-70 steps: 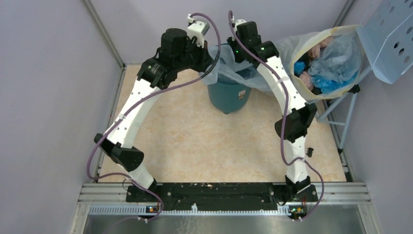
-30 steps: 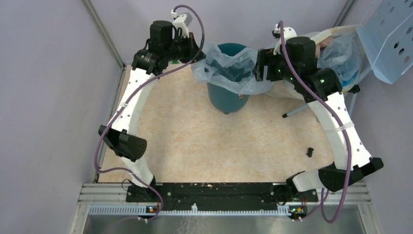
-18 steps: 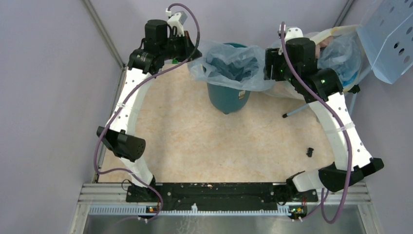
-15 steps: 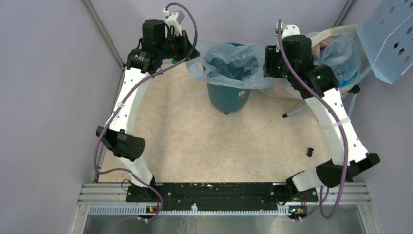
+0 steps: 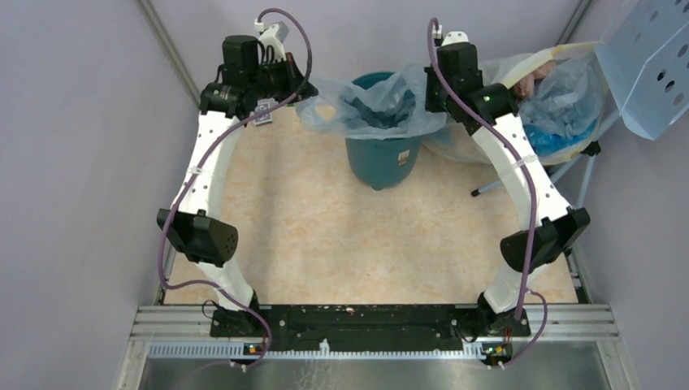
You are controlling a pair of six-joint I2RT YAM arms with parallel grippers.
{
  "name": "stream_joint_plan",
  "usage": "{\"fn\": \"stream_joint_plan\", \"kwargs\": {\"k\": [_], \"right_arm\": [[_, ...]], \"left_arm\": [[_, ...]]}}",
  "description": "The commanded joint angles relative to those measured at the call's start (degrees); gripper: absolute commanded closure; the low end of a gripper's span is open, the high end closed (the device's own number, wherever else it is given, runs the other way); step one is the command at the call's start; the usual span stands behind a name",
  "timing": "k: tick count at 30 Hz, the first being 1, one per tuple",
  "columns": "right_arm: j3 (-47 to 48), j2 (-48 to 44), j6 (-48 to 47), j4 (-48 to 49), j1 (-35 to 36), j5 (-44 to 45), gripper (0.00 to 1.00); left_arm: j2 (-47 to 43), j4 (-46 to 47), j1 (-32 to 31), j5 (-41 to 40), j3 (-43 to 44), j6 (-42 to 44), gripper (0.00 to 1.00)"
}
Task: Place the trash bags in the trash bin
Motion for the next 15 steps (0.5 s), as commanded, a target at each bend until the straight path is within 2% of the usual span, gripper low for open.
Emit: {"fn": "stream_joint_plan", "kwargs": {"k": [1,3,7,10,13,15], "right_arm": [[4.0,1.6,0.6,1.4,-1.4,3.6,1.0],[4.4,1.3,0.6,1.5,-1.9,3.7,1.0],[4.8,0.5,0.3,1.7,-2.1,2.4,1.0],[4.7,0.1,0.3,1.5,-2.1,1.0,1.0],[4.2,-0.1,0.1,1.3,-2.1,0.1,1.0],[3.8,-0.2,0.0,1.4,-2.1,-0.5,1.0]], "left_arm": [[0.4,3.6,2.9,2.6,-0.9,-0.4,0.97],[0.2,3.7,4.1,3.5,-0.9,-0.7,0.88],[-2.3,3.8,5.3,3.9,-2.4,-0.3,0.46],[-7.2,5.9,5.4,5.7,-6.8,-1.7,0.19],[-13.4,9.9,5.4,7.3,-13.5,-4.4,0.04],[-17.4,11.5,5.4,6.9,-17.2,-6.0,0.01]]}}
